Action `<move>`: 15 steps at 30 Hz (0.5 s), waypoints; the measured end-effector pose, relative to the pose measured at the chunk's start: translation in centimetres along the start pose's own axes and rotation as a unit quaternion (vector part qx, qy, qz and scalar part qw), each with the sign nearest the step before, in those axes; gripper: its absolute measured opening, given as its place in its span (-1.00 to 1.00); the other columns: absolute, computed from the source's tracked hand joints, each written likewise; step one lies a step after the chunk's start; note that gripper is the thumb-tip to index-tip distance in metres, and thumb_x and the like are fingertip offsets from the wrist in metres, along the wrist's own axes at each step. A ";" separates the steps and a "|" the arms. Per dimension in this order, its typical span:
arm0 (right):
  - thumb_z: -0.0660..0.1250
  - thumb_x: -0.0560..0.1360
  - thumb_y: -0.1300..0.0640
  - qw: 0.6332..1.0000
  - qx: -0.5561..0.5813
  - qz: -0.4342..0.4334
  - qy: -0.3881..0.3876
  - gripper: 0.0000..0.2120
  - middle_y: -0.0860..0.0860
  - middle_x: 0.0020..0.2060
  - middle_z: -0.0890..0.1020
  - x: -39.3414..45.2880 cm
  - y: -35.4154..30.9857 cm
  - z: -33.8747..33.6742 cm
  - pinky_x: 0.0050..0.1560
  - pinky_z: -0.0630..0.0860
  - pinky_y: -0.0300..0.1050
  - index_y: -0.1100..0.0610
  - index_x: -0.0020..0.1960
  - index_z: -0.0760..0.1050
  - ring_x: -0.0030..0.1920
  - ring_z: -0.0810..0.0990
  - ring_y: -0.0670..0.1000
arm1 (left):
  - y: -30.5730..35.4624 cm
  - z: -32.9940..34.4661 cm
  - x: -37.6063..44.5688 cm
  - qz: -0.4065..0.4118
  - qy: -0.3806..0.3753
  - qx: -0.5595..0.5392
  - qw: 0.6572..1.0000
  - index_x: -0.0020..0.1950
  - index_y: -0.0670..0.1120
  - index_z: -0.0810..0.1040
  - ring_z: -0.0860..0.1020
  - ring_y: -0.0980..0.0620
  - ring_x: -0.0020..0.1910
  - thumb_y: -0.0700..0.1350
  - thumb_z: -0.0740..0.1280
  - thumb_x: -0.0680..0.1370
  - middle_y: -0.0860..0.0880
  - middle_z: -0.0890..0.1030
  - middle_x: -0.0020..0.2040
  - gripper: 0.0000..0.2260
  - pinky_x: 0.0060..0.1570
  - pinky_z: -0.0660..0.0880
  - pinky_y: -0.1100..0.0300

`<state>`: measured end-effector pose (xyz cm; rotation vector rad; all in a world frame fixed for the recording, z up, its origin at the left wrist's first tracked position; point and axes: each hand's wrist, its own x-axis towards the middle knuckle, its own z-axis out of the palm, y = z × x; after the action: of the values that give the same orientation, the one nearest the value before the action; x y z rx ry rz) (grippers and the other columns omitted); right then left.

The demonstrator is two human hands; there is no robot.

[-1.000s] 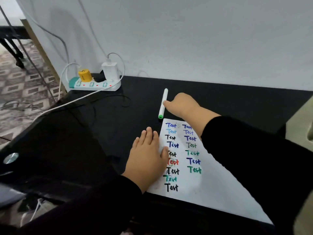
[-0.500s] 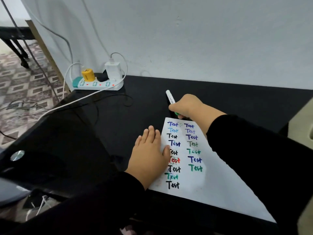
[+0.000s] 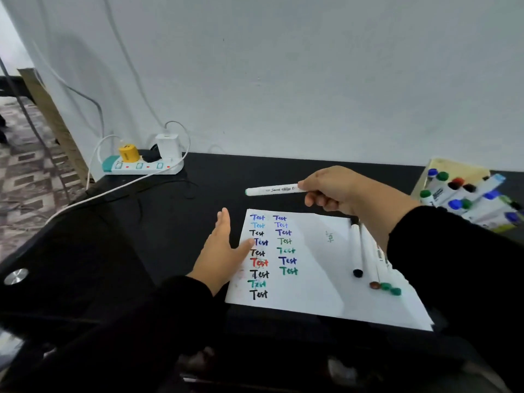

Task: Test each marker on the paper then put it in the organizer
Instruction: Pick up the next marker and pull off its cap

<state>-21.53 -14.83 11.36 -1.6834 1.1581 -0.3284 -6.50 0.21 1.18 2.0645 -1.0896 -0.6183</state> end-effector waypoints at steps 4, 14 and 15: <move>0.29 0.53 0.21 0.999 0.043 -0.002 0.002 -0.87 0.06 -0.47 0.51 -2.3 0.7 -1.7 -0.57 0.14 -0.30 0.21 -0.18 0.51 -0.51 0.28 -0.09 | 1.9 -0.9 -0.7 0.064 0.017 -0.033 0.997 0.55 0.03 -0.02 0.11 0.11 0.49 0.04 0.32 0.54 0.09 0.09 0.53 -0.30 0.39 0.12 0.20; 0.22 0.54 0.10 0.969 0.247 0.006 0.013 -0.77 -0.01 -0.56 0.41 -5.0 2.4 -1.7 -0.60 0.07 -0.32 0.11 -0.29 0.40 -0.59 0.24 -0.10 | 6.5 -1.9 -3.7 0.066 -0.054 -0.135 0.987 -0.12 0.19 0.57 0.65 -0.06 -0.08 -0.08 0.38 0.52 0.05 0.68 -0.14 -0.86 0.01 0.57 -0.03; 0.23 0.55 0.07 0.965 0.262 0.008 0.015 -0.76 -0.02 -0.56 0.40 -5.2 2.5 -1.0 -0.59 0.07 -0.33 0.09 -0.29 0.40 -0.59 0.24 -0.10 | 6.6 -1.9 -3.9 0.067 -0.052 -0.143 0.986 -0.16 0.19 0.56 0.65 -0.08 -0.08 -0.09 0.39 0.51 0.05 0.68 -0.15 -0.84 0.01 0.57 -0.05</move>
<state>-26.13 -11.24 11.28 -1.2056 0.9958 -0.5963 -10.61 1.61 7.84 1.7164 -1.1169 -0.7734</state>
